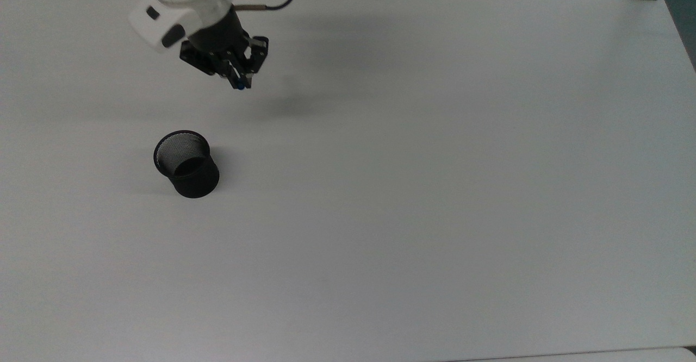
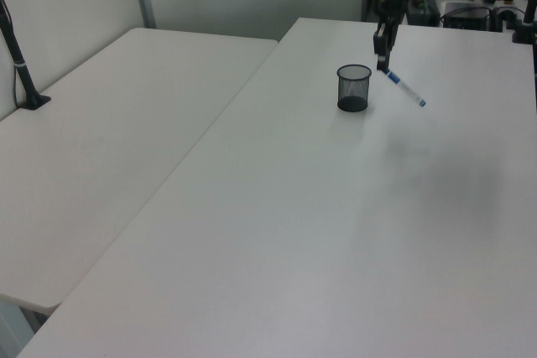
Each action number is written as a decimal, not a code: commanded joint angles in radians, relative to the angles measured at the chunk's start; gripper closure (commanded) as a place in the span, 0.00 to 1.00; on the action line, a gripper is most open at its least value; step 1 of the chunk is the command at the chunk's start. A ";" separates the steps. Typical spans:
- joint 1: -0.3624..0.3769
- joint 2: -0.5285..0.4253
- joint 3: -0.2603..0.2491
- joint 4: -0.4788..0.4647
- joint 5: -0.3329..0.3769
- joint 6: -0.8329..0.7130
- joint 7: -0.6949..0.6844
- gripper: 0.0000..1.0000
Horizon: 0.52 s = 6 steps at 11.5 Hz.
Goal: Remove the marker
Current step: 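Lower the marker beside the cup and open the gripper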
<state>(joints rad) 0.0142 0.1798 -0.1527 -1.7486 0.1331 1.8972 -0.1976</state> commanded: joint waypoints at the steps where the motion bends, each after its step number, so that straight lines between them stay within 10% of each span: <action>1: 0.006 0.073 0.036 -0.049 -0.001 0.092 0.026 1.00; 6: 0.006 0.168 0.087 -0.066 -0.029 0.207 0.095 0.93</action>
<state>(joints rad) 0.0178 0.3378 -0.0775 -1.7941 0.1299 2.0633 -0.1396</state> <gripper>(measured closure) 0.828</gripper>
